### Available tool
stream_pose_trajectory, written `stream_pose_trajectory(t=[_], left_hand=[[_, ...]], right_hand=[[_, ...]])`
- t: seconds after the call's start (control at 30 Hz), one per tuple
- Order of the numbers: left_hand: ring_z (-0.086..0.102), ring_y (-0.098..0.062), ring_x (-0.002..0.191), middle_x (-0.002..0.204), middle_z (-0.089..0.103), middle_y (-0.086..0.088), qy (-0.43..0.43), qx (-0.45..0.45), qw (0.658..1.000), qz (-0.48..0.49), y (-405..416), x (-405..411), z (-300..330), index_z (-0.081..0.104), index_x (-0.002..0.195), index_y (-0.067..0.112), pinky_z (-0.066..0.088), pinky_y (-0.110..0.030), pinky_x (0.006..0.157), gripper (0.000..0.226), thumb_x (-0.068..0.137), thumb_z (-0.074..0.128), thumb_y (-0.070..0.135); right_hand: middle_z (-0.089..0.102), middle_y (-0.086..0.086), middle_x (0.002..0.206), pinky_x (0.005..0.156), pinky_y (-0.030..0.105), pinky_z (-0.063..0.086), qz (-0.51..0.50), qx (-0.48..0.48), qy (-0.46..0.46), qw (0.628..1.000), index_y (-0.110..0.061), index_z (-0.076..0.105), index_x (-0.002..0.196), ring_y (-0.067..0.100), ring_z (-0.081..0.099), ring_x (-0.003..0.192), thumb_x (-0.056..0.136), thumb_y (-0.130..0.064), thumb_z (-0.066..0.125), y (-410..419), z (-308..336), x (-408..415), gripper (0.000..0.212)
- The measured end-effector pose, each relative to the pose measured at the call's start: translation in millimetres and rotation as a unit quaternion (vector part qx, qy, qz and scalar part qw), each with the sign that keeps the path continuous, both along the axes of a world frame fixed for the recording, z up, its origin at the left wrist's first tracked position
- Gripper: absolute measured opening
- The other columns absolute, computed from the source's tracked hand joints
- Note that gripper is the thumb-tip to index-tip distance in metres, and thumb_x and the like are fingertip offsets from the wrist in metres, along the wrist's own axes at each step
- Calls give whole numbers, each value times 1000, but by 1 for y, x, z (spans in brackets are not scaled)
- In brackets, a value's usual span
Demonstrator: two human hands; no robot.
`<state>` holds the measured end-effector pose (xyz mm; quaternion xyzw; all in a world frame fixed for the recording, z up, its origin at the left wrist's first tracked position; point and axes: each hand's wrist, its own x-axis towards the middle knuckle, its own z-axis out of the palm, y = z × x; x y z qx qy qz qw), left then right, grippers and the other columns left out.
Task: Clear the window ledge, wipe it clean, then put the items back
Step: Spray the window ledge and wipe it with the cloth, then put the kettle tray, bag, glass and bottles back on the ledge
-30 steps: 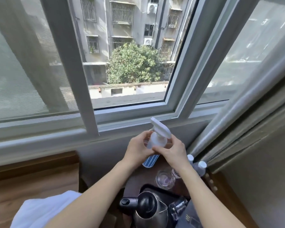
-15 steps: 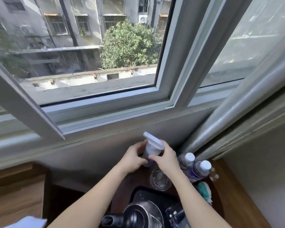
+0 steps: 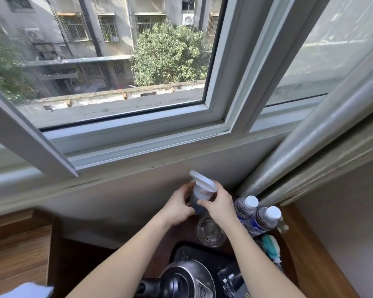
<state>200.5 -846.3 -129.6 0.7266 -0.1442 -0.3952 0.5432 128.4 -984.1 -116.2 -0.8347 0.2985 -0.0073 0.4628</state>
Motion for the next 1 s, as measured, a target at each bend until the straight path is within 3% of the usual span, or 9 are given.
stream_pose_trajectory(t=[0.17, 0.23, 0.33, 0.5, 0.77, 1.0], left_hand=[[49, -8, 125, 138, 51, -1, 2, 13, 1000, -16, 0, 1, 1, 31, 146, 9, 44, -12, 92, 89, 69, 62, -22], [49, -9, 125, 136, 52, 0, 1, 24, 1000, -16, 1, 0, 4, 29, 148, 9, 44, -9, 90, 92, 68, 63, -21], [49, -12, 126, 138, 49, 2, -17, 52, 998, -14, 7, -4, 9, 30, 148, 8, 42, -6, 86, 89, 70, 68, -14], [44, -16, 134, 149, 43, -4, -79, 123, 989, 19, 39, -13, 27, 33, 149, 14, 37, -28, 109, 91, 69, 77, 11], [51, -10, 125, 134, 57, 2, -232, 170, 957, 42, 110, -19, 97, 49, 137, 18, 36, -19, 100, 61, 79, 69, 18], [56, -11, 117, 124, 62, 5, -285, 209, 934, 57, 219, -29, 138, 54, 129, 24, 41, -25, 99, 51, 80, 69, 26]], right_hand=[[66, -14, 104, 75, 5, 39, 3, 4, 16, 1000, -23, 59, 128, 9, 60, 104, 70, -9, 85, 0, 6, 0, 65], [63, -10, 114, 81, 13, 37, 1, 11, 29, 1000, -20, 53, 137, 7, 55, 108, 71, -10, 85, 2, 11, -1, 73], [60, -3, 125, 86, 14, 33, -2, 9, 42, 999, -18, 46, 144, 12, 53, 118, 73, -11, 84, 5, 21, -5, 80], [52, 3, 145, 102, 22, 34, -4, -26, 46, 999, -16, 40, 149, 20, 45, 135, 76, -19, 84, 17, 47, -12, 86], [36, 5, 154, 121, 32, 15, 56, -183, -15, 981, -11, 40, 148, 24, 21, 148, 89, -31, 70, 86, 104, -19, 69], [38, 4, 153, 120, 33, 22, 140, -197, -44, 969, -11, 40, 148, 19, 25, 147, 90, -38, 67, 180, 136, -26, 69]])
